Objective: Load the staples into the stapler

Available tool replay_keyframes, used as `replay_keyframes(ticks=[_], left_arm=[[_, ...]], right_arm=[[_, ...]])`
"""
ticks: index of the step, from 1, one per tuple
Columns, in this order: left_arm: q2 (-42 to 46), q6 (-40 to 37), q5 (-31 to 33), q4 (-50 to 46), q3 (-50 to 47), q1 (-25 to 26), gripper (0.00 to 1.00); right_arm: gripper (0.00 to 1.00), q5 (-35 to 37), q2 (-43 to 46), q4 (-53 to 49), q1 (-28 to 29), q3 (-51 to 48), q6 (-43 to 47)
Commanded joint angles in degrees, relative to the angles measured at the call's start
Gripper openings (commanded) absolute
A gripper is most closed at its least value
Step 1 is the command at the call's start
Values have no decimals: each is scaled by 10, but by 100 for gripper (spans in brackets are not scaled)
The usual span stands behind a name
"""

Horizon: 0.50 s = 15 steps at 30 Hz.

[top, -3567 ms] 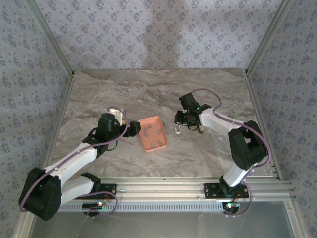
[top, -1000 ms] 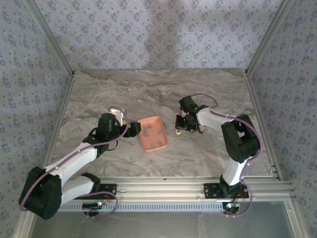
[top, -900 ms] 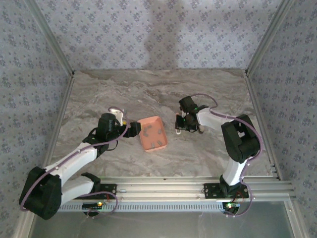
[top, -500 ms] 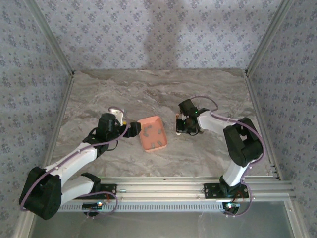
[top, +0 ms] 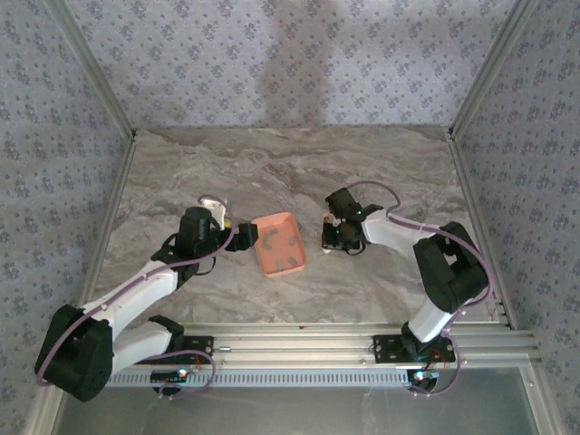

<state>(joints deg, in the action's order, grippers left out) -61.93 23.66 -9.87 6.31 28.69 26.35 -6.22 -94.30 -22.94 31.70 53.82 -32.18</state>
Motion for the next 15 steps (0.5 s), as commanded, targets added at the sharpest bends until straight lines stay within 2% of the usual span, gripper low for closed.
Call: replay_keyframes(ticks=[1,15], left_arm=[[8,8,-14,18,5,-1,95],[3,0,-27,17,24,6,94]], right_arm=[[19,4,16,-48,7,-17,-12],[21,7,45,-53,17,-24,-15]])
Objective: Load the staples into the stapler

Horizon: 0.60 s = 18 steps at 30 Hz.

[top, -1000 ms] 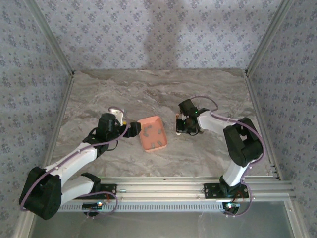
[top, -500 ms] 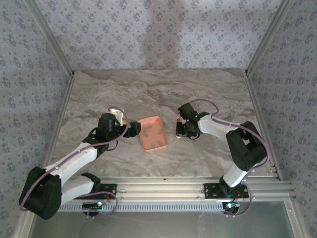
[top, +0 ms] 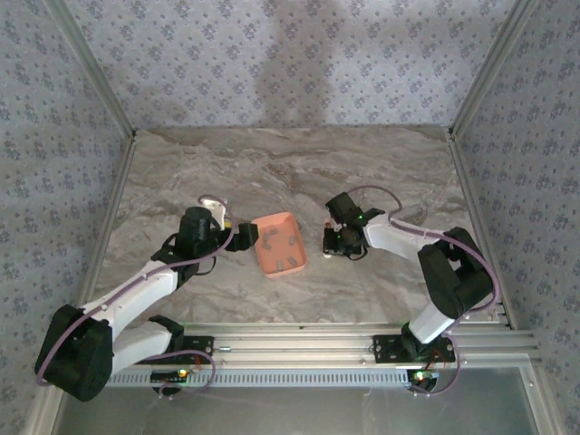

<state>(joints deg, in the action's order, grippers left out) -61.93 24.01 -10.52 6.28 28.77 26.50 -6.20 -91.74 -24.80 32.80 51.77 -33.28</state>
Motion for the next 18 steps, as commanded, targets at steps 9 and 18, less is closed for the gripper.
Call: replay_keyframes(ticks=[9,18], left_arm=[[-41,-27,-41,9,78,27,95],[-140,-41,-67,11,170,63,94]], right_arm=[[26,2,62,-21,2,-4,14],[32,5,176,32,-16,-84,6]])
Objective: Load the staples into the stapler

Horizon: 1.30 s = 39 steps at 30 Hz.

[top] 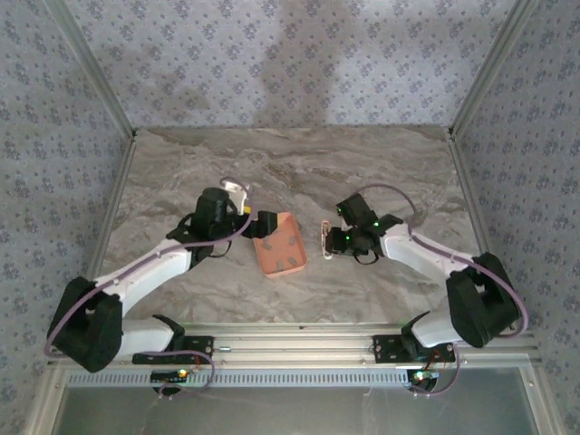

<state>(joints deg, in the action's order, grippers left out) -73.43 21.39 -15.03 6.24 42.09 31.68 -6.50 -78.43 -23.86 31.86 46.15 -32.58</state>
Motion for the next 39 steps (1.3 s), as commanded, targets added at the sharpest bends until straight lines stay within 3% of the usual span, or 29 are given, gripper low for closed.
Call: replay_keyframes(ticks=[1,16,26,39], left_arm=[[-37,-14,-24,11,48,15,93],[-243,-15,-66,8,213,78,91],[-337,-10,-100,-13,297,86,89],[-397,-6,-142,-30,345,89,85]], right_arm=[[33,6,59,32,-7,-40,-4],[35,-28,209,196,-31,-224,-73],[35,-80,154,266,-38,-243,-92],[34,-120,105,279,-54,-232,-87]])
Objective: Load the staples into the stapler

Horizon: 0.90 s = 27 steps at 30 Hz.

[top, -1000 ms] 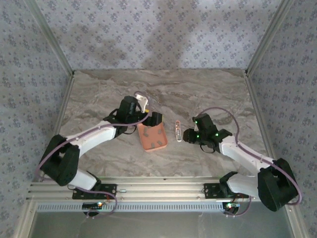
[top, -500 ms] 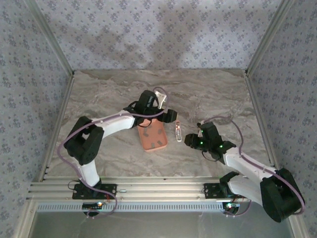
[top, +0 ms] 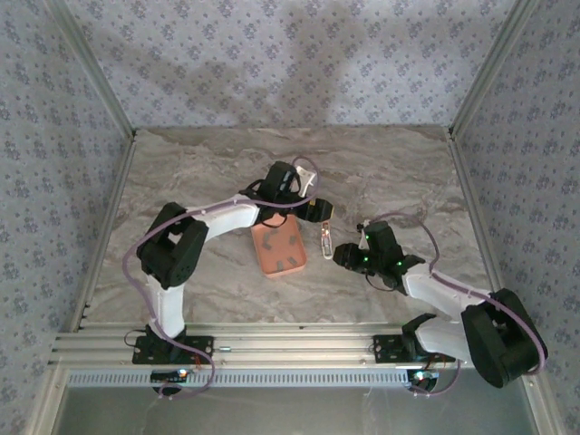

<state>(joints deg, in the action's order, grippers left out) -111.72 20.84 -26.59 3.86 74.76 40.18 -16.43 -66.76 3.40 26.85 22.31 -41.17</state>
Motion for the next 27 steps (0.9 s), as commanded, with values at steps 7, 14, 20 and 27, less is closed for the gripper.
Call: replay_keyframes(ticks=[7,14,20,27], left_arm=[[-41,4,-59,10,32,11,81],[-65,-2,-91,16,39,16,77],[-76,-27,-126,15,52,28,77],[-74,-65,-161,2,57,36,76]], right_arm=[[33,-34,-31,9,-4,9,-2],[33,-40,-33,0,-4,18,4],[32,-41,-33,-5,-4,20,5],[32,-34,-25,-25,-5,22,9]])
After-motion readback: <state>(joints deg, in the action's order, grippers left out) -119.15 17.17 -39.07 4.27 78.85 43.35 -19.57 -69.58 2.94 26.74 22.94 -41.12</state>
